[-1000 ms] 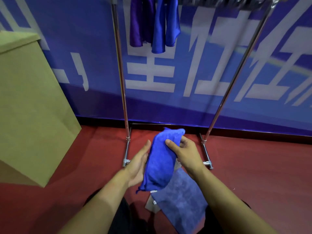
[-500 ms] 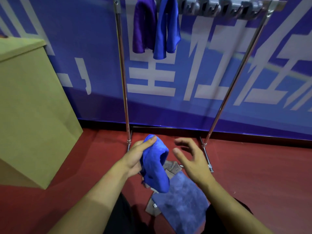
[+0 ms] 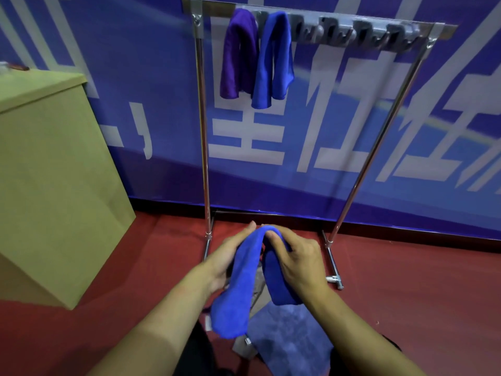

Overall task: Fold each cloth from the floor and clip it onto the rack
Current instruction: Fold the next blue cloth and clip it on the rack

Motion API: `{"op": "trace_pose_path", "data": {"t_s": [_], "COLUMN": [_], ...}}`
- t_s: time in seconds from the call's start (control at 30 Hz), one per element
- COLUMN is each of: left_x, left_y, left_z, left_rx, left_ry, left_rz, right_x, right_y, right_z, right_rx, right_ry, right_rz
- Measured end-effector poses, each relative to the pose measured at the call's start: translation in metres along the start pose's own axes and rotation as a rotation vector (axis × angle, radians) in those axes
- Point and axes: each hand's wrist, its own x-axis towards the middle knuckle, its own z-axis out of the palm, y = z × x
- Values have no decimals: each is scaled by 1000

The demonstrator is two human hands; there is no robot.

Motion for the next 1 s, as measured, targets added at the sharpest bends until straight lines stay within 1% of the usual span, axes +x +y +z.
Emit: {"op": "trace_pose_path", "data": {"t_s": [0.07,0.1,0.13,0.17,0.2,0.23,0.27,0.3,0.37,0.43,0.5,0.53,0.63,0.73,0.87,1.0], "left_x": [11,14,16,17,16,16,16,17,21,23,24,26,30,35,47,67], "left_y": [-5,-6,-8,-9,-13,-17,-21,-25,-31,-33,-32,-31,-22,-4,28,71], "left_z": [-7,-12,-15,-16,-15,-12,-8,-7,-5,-2,4,9,21,31,53,82], "left_rx": [140,252,377,486,569,631,688,722,715,697,708,695,605,583,562,597], "left_ry": [149,237,283,272,222,161,137,155,267,383,476,501,471,397,351,338], "left_rz": [232,351,450,518,548,538,527,537,580,649,728,735,722,749,831,920], "right_x": [7,11,14,16,17,18,18,18,16,16,16,16,21,40,71,113], "right_y": [4,7,9,10,12,12,12,11,10,9,5,2,-12,-25,-27,-29], "right_z": [-5,-6,-7,-7,-7,-6,-4,-2,4,11,20,25,30,22,7,-14], "right_rx": [-86,-126,-158,-188,-212,-230,-243,-254,-264,-207,6,132,415,540,633,673], "right_ry": [-5,-31,-63,-87,-103,-113,-117,-120,-124,-124,-129,-150,-222,-210,-136,27], "right_rz": [36,58,83,109,135,153,161,166,199,246,306,333,401,397,334,268]}}
